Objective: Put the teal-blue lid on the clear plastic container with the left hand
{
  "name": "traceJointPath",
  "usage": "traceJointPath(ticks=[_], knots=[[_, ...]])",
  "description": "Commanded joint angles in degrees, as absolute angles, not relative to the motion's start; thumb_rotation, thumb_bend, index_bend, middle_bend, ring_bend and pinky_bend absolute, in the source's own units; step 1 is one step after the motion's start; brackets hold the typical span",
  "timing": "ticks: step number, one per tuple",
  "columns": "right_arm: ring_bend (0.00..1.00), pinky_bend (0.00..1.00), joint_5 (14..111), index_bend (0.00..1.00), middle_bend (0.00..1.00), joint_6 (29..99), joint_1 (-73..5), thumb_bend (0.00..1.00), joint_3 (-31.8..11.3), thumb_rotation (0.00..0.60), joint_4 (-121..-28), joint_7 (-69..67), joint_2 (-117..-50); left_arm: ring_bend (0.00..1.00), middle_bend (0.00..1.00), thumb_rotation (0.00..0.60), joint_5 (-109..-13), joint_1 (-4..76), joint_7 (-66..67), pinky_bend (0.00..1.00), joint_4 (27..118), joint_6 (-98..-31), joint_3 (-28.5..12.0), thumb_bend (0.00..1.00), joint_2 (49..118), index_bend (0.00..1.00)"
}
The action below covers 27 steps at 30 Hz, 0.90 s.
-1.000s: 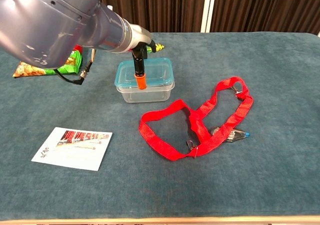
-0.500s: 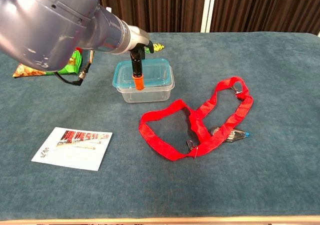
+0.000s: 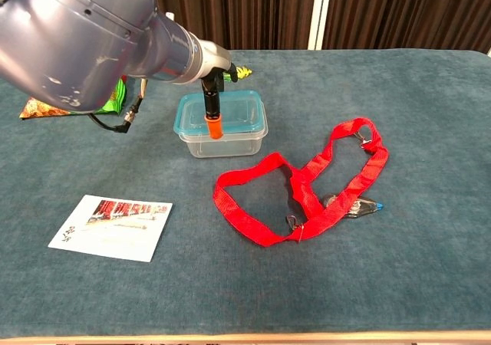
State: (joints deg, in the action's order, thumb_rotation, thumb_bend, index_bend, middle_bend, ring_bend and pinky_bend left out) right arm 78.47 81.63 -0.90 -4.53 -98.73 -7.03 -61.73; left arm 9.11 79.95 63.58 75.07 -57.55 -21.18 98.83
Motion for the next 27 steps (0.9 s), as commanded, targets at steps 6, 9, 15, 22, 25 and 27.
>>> traceJointPath(ticks=[6, 9, 15, 22, 25, 27], knots=[[0.02, 0.00, 78.51, 0.06, 0.04, 81.63, -0.90, 0.39, -4.55, 0.600, -98.69, -7.15, -61.69, 0.02, 0.37, 0.600, 8.99, 79.91, 64.15, 0.00, 74.98, -58.22, -21.51, 0.20, 99.49, 0.07], [0.02, 0.00, 78.52, 0.06, 0.04, 81.62, -0.88, 0.39, -4.53, 0.600, -98.72, -7.21, -61.66, 0.02, 0.37, 0.600, 8.85, 79.79, 64.26, 0.00, 74.79, -58.31, -21.66, 0.20, 99.68, 0.07], [0.02, 0.00, 78.56, 0.06, 0.04, 81.60, -0.89, 0.39, -4.52, 0.600, -98.66, -7.21, -61.69, 0.02, 0.37, 0.600, 8.51, 79.51, 64.56, 0.00, 75.03, -58.70, -22.01, 0.20, 99.65, 0.07], [0.02, 0.00, 78.44, 0.06, 0.04, 81.62, -0.86, 0.39, -4.55, 0.600, -98.73, -7.14, -61.69, 0.02, 0.37, 0.600, 8.39, 79.12, 64.98, 0.00, 74.91, -58.71, -22.11, 0.20, 99.83, 0.07], [0.02, 0.00, 78.39, 0.06, 0.04, 81.64, -0.85, 0.39, -4.57, 0.600, -98.74, -7.10, -61.70, 0.02, 0.37, 0.600, 8.33, 79.02, 65.07, 0.00, 74.72, -58.62, -22.19, 0.20, 99.95, 0.07], [0.02, 0.00, 78.37, 0.06, 0.04, 81.64, -0.83, 0.39, -4.57, 0.600, -98.77, -7.12, -61.67, 0.02, 0.37, 0.600, 8.29, 78.94, 65.15, 0.00, 74.59, -58.65, -22.26, 0.20, 100.05, 0.07]])
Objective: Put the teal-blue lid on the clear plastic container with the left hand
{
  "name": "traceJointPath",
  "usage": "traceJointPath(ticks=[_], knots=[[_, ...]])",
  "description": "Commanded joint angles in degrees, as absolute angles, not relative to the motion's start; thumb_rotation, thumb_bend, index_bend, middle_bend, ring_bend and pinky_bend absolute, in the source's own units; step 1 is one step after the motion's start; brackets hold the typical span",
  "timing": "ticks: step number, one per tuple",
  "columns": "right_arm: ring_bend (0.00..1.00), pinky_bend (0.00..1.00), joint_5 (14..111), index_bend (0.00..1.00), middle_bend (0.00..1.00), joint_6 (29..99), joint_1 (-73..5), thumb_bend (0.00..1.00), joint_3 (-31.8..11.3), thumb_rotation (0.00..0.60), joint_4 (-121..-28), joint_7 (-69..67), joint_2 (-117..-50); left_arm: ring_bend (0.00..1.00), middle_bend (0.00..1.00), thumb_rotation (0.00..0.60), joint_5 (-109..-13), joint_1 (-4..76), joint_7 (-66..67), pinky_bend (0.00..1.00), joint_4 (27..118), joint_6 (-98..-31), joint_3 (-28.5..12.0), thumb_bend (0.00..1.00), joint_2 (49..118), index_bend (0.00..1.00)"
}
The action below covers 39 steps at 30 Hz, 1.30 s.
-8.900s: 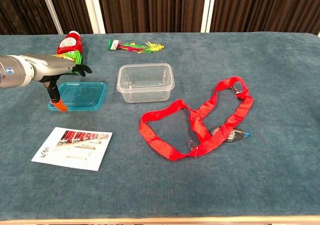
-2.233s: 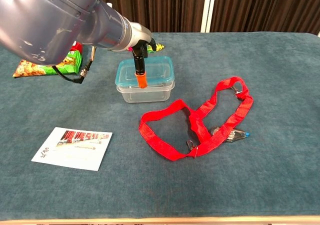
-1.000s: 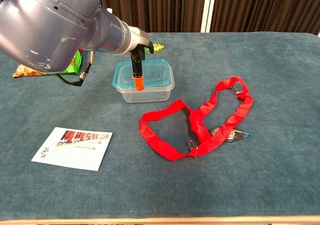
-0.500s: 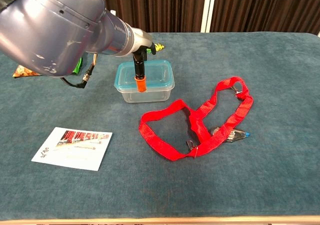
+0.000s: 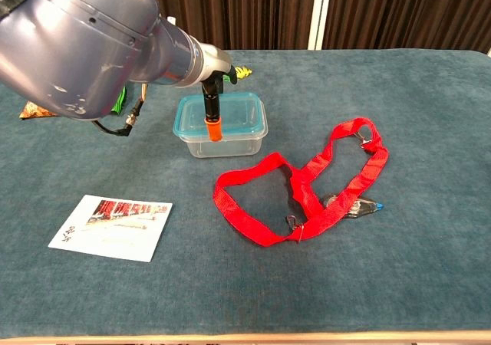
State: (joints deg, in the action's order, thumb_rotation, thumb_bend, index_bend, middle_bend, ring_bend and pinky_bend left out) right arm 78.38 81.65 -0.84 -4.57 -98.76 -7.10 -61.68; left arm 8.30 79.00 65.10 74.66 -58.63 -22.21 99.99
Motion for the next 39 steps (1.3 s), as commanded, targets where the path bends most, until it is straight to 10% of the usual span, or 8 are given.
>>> traceJointPath(ticks=[1, 39], knots=[[0.02, 0.00, 78.37, 0.06, 0.04, 81.62, -0.83, 0.39, -4.56, 0.600, -98.76, -7.13, -61.67, 0.02, 0.37, 0.600, 8.30, 78.91, 65.17, 0.00, 74.57, -58.64, -22.29, 0.20, 100.08, 0.07], [0.02, 0.00, 78.09, 0.06, 0.04, 81.39, -0.81, 0.39, -4.59, 0.600, -98.89, -7.19, -61.57, 0.02, 0.35, 0.600, 6.27, 77.80, 65.67, 0.00, 73.04, -58.38, -23.09, 0.20, 101.86, 0.07]])
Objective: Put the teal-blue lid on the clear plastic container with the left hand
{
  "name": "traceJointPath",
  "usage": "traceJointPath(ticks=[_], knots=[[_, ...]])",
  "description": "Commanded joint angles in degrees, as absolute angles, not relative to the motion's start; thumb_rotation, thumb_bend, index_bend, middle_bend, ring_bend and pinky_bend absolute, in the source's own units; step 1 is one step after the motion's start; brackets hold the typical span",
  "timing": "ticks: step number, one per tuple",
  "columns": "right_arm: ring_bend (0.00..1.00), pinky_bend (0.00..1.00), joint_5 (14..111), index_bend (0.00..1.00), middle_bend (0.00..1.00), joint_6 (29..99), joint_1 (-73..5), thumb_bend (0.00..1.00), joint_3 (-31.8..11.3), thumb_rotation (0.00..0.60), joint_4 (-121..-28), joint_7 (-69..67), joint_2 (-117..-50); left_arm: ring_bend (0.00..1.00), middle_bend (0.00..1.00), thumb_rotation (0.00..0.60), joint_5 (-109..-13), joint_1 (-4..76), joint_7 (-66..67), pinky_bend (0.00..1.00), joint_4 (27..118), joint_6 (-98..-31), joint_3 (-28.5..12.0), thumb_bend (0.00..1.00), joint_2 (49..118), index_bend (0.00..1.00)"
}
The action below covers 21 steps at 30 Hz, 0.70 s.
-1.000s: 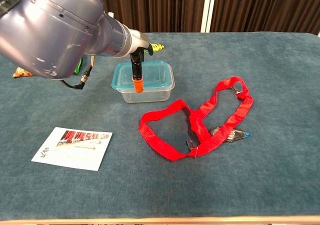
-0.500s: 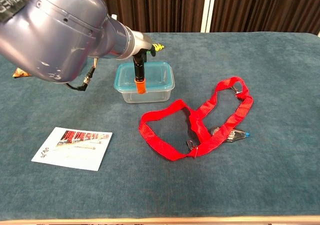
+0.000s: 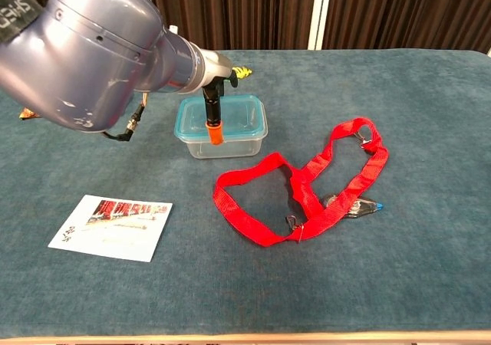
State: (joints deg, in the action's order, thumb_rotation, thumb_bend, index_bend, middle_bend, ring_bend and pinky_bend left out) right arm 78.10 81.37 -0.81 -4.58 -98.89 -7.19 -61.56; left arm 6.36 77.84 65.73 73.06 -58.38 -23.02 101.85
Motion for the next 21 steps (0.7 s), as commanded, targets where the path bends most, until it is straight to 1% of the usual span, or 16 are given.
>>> traceJointPath(ticks=[1, 12, 21], knots=[[0.02, 0.00, 78.08, 0.06, 0.04, 81.38, -0.82, 0.39, -4.61, 0.600, -98.88, -7.18, -61.59, 0.02, 0.35, 0.600, 6.14, 77.78, 65.61, 0.00, 73.06, -58.38, -23.16, 0.20, 101.84, 0.07], [0.02, 0.00, 78.18, 0.06, 0.04, 81.34, -0.82, 0.39, -4.54, 0.600, -98.88, -7.20, -61.56, 0.02, 0.34, 0.600, 5.33, 77.21, 65.39, 0.00, 73.86, -58.51, -22.92, 0.20, 101.67, 0.07], [0.02, 0.00, 78.07, 0.06, 0.04, 81.28, -0.82, 0.39, -4.54, 0.600, -98.91, -7.09, -61.62, 0.02, 0.30, 0.600, 4.74, 77.08, 65.53, 0.00, 74.60, -58.88, -22.81, 0.18, 101.19, 0.06]])
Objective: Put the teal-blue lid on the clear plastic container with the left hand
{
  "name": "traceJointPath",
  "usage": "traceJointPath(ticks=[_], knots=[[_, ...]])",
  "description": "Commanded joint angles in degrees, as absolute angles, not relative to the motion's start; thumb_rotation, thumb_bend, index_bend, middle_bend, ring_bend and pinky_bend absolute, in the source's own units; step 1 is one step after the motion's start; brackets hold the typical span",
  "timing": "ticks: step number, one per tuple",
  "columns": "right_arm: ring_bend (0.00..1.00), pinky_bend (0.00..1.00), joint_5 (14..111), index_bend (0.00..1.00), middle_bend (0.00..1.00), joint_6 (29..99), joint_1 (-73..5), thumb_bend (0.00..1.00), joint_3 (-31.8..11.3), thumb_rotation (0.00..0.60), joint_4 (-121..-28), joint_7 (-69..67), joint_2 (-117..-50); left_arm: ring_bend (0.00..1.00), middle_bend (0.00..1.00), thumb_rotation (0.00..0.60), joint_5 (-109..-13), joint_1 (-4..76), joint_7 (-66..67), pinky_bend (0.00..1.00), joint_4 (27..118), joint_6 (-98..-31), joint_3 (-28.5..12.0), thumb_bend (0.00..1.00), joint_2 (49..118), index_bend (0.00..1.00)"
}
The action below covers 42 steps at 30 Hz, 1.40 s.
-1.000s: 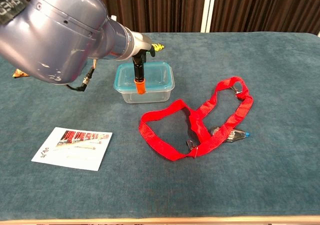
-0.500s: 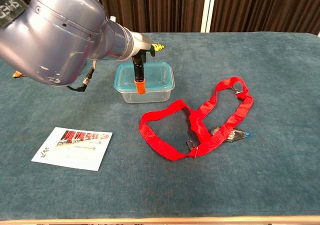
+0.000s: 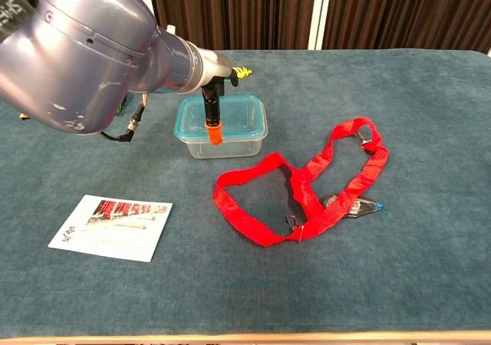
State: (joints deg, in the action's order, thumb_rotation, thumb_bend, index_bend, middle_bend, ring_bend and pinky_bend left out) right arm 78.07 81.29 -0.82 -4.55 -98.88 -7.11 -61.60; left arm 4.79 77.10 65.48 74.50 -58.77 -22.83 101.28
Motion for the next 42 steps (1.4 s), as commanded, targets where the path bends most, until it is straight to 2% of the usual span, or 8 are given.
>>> traceJointPath(ticks=[1, 13, 42], knots=[[0.02, 0.00, 78.06, 0.06, 0.04, 81.28, -0.81, 0.39, -4.54, 0.600, -98.90, -7.08, -61.61, 0.02, 0.29, 0.600, 4.69, 77.04, 65.53, 0.00, 74.68, -58.94, -22.79, 0.17, 101.12, 0.05], [0.02, 0.00, 78.04, 0.06, 0.04, 81.20, -0.84, 0.39, -4.51, 0.600, -98.95, -6.93, -61.62, 0.00, 0.14, 0.600, 4.67, 76.97, 66.33, 0.00, 75.63, -58.66, -22.39, 0.14, 100.47, 0.03], [0.02, 0.00, 77.92, 0.06, 0.04, 81.13, -0.80, 0.39, -4.49, 0.600, -99.03, -6.92, -61.54, 0.00, 0.13, 0.600, 4.42, 77.15, 65.90, 0.00, 74.79, -59.25, -22.31, 0.12, 101.26, 0.02]])
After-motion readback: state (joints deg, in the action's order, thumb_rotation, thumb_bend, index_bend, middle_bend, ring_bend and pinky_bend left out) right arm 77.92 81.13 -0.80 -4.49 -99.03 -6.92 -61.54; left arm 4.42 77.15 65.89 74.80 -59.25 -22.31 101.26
